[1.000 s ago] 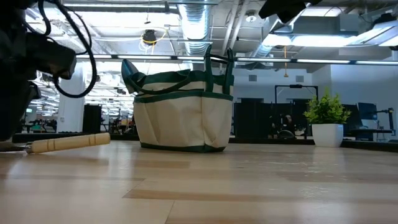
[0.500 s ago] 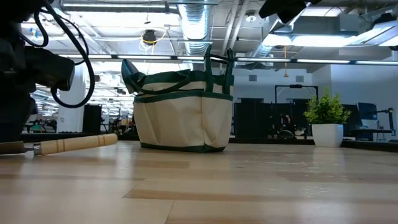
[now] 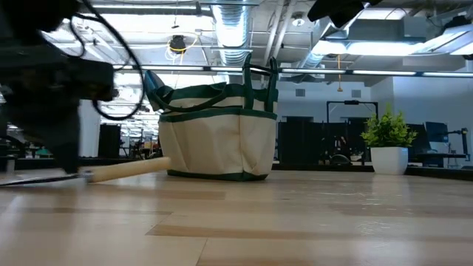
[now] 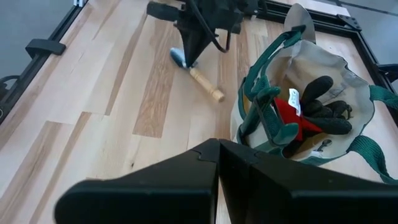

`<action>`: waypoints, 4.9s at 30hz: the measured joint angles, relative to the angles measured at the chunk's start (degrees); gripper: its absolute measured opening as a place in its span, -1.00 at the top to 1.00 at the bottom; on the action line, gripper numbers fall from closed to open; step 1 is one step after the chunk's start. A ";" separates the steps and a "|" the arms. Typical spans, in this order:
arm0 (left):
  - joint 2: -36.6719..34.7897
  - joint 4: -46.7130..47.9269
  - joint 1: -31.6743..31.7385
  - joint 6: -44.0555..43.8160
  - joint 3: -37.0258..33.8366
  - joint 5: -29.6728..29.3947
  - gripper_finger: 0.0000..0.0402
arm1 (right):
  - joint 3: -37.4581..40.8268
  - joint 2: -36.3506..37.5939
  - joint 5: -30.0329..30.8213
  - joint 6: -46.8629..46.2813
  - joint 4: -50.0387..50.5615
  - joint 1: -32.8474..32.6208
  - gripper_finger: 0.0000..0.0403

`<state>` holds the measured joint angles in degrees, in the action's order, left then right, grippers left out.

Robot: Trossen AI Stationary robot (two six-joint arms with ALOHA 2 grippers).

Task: Pick & Place Garden tools in Gardening bag
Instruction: Put the brown trowel into the brown gardening bag

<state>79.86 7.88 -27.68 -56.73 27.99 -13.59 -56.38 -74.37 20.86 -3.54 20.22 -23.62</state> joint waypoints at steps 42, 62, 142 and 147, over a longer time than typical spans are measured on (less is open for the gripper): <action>-7.76 -12.48 2.90 18.34 0.17 0.23 0.94 | -0.02 -10.54 -6.10 2.02 -7.32 2.14 1.00; 3.25 -14.17 11.02 0.44 0.12 12.36 0.23 | -0.02 -11.13 -5.82 2.54 -6.73 -0.72 1.00; 16.77 30.12 2.42 2.25 33.89 -8.52 0.94 | 0.00 -10.23 1.60 7.50 -3.61 -8.50 1.00; 18.62 29.94 2.93 -1.50 33.85 -8.48 0.74 | 0.02 -10.25 1.64 6.02 -1.94 -8.44 1.00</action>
<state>98.47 37.82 -24.74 -58.23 61.84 -22.07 -56.36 -84.62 22.51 2.48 18.28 -32.05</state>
